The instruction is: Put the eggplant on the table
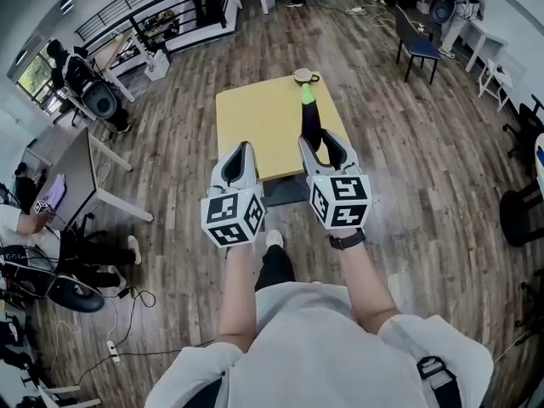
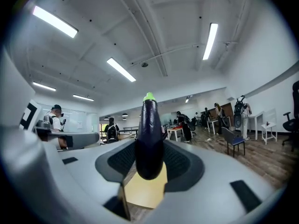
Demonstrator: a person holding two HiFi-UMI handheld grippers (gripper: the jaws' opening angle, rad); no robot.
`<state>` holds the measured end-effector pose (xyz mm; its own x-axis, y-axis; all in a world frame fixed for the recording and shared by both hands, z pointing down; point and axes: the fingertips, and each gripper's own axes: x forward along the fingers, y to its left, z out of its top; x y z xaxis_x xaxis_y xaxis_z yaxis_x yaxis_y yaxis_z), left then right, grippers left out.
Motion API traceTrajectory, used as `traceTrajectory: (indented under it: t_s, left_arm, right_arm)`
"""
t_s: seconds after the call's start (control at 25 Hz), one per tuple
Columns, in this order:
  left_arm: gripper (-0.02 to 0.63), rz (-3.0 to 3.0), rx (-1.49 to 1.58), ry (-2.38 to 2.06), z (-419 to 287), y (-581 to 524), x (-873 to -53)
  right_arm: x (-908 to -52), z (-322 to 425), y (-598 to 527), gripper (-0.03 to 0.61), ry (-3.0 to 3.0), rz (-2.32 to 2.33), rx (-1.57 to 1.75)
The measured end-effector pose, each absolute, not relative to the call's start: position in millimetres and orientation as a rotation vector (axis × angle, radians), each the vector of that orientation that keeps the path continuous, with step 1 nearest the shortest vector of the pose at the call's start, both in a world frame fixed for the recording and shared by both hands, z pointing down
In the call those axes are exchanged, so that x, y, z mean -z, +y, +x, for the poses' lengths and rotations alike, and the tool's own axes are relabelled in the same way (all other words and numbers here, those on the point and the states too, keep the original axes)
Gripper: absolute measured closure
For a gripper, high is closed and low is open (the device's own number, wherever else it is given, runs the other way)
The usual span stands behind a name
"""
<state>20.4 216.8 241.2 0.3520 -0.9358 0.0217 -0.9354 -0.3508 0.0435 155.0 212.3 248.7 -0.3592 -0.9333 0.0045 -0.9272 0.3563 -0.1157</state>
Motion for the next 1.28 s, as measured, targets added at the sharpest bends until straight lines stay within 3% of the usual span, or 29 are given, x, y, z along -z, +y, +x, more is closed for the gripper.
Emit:
traceTrajectory:
  t_s: [0.56,1.28]
  left_arm:
    - [0.604,2.613,0.082,-1.683,5,54,-219]
    - [0.604,2.652,0.087,-1.647,-71,-113,-236]
  right_arm:
    - [-229,144,64,0.393,2.486,-1.835,0.093]
    - [-242,43,-100,0.394,2.536,-1.848,0.031]
